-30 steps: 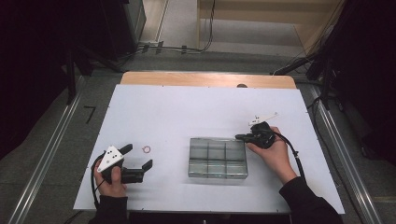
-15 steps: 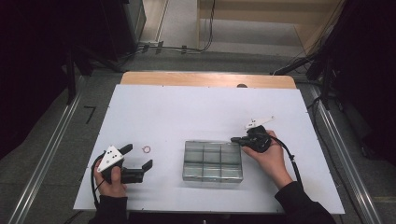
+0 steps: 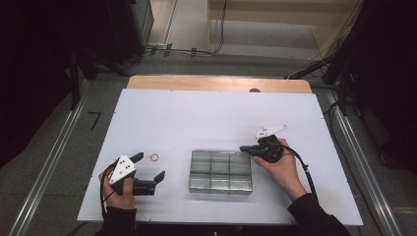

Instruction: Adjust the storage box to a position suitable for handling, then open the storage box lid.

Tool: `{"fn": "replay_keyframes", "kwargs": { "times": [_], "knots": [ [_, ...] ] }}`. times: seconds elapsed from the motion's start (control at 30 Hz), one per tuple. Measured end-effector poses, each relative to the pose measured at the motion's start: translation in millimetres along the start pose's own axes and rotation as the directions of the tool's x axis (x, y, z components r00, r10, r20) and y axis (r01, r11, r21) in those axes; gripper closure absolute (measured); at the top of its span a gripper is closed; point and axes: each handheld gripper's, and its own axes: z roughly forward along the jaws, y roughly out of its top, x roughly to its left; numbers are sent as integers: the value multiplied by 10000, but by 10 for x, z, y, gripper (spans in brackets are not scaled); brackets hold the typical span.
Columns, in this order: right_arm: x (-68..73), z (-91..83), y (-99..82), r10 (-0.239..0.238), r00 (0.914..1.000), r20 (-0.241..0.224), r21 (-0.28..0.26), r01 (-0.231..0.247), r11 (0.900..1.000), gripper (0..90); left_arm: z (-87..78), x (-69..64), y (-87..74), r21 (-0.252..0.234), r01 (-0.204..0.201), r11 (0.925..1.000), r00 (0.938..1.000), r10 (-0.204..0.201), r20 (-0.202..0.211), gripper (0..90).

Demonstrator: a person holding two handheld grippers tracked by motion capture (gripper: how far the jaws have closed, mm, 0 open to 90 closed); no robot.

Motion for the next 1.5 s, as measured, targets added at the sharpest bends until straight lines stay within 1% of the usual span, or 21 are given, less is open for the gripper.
{"fn": "replay_keyframes", "kwargs": {
  "times": [0.1, 0.13, 0.23, 0.3, 0.33, 0.37, 0.4, 0.43, 0.47, 0.53, 0.6, 0.63, 0.77, 0.83, 0.9, 0.97, 1.0, 1.07, 1.13, 1.27, 1.5],
  "knots": [
    [-9, -62, -6, 68, 9997, 238, -298, -61, 9995, 868, 19, -40, 40, -78, 198, 9998, 9994, -195, 287, 1],
    [-19, -95, -13, 225, 9993, 304, -448, -211, 9988, 824, 19, -40, 40, -78, 198, 9998, 9994, -195, 287, 18],
    [-56, -201, -43, 518, 9974, 495, -908, -472, 9948, 819, 61, -87, 59, 75, 325, 9994, 9975, -329, 626, 33],
    [-57, -278, -72, 640, 9960, 625, -1207, -561, 9911, 770, 88, -112, 69, 122, 460, 9989, 9944, -470, 946, 43],
    [-53, -312, -87, 625, 9952, 758, -1291, -524, 9902, 720, 109, -118, 75, 199, 594, 9980, 9916, -613, 1135, 71],
    [-41, -346, -105, 649, 9931, 972, -1395, -509, 9889, 664, 129, -123, 80, 410, 671, 9969, 9888, -720, 1309, 138],
    [-32, -382, -124, 732, 9911, 1114, -1534, -557, 9866, 627, 129, -123, 80, 410, 671, 9969, 9888, -720, 1309, 187],
    [-24, -418, -151, 831, 9904, 1107, -1736, -630, 9828, 599, 176, -145, 72, 693, 697, 9952, 9865, -791, 1438, 229],
    [-14, -455, -177, 894, 9901, 1077, -1882, -680, 9798, 566, 195, -156, 69, 878, 736, 9934, 9868, -853, 1374, 271],
    [23, -527, -231, 947, 9894, 1096, -2219, -685, 9727, 484, 218, -171, 66, 1093, 764, 9911, 9844, -924, 1497, 392],
    [70, -592, -291, 810, 9908, 1086, -2483, -518, 9673, 452, 233, -188, 69, 1220, 709, 9900, 9828, -903, 1614, 529],
    [100, -620, -320, 815, 9908, 1076, -2540, -519, 9658, 409, 239, -198, 69, 1285, 720, 9891, 9810, -934, 1700, 589],
    [230, -699, -443, 428, 9941, 995, -2676, -146, 9634, 379, 269, -229, 64, 1477, 592, 9873, 9729, -903, 2131, 802],
    [291, -731, -510, 298, 9962, 815, -2823, -56, 9593, 381, 283, -244, 58, 1572, 528, 9862, 9688, -887, 2314, 874],
    [350, -755, -578, 137, 9979, 626, -2887, 50, 9574, 423, 299, -265, 52, 1699, 425, 9845, 9671, -832, 2406, 898],
    [410, -779, -636, 49, 9995, 301, -2767, 36, 9609, 491, 316, -289, 42, 1804, 334, 9830, 9654, -785, 2488, 900],
    [434, -790, -659, -28, 9999, 153, -2664, 68, 9638, 523, 323, -302, 38, 1858, 283, 9822, 9622, -771, 2611, 900],
    [486, -805, -715, -85, 9998, 158, -2494, 122, 9683, 618, 335, -332, 38, 1948, 112, 9808, 9588, -658, 2764, 900],
    [525, -803, -782, 88, 9999, 124, -2421, -56, 9702, 722, 347, -349, 40, 1979, 51, 9802, 9553, -632, 2888, 900],
    [607, -783, -828, 155, 9998, 143, -1801, -127, 9836, 866, 365, -368, 38, 2029, 26, 9792, 9510, -651, 3022, 900],
    [641, -734, -835, 549, 9980, -327, -1099, -582, 9922, 881, 386, -389, 29, 2263, -10, 9740, 9441, -737, 3213, 900]
  ]
}}
